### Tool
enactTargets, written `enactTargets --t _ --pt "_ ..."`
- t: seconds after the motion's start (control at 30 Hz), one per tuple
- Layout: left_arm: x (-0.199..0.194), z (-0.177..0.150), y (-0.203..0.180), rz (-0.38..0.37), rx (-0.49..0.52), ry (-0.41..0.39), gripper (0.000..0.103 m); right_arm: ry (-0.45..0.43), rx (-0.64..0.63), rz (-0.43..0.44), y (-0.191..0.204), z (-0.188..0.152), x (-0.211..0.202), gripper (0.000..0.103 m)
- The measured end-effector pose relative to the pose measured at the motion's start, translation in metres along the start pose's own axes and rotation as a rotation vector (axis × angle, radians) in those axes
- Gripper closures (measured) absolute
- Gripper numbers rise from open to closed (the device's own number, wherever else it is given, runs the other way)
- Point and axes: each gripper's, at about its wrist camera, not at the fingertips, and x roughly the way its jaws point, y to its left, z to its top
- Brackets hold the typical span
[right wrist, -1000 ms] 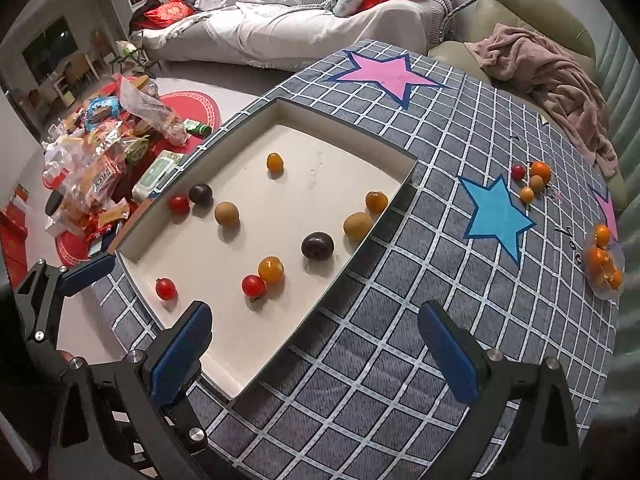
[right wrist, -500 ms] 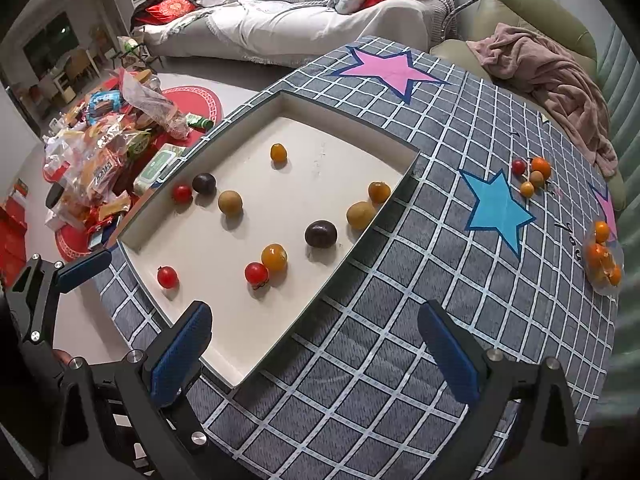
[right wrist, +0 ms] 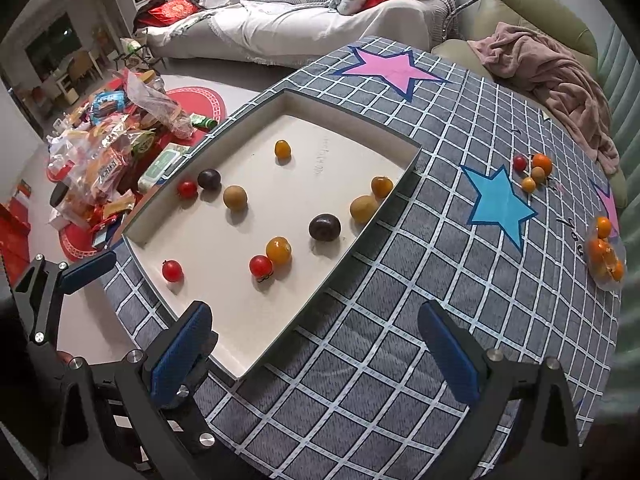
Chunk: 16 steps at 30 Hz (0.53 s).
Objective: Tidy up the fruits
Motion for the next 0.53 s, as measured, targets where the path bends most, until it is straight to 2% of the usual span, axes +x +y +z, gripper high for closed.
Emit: enactTargets --t 0.53 --pt "-0.0052 -0.0026 -0.0023 0.009 -0.011 -0.013 0.001 -0.024 -0.010 0.014 0.0021 -0.0020 -0.0090 0.000"
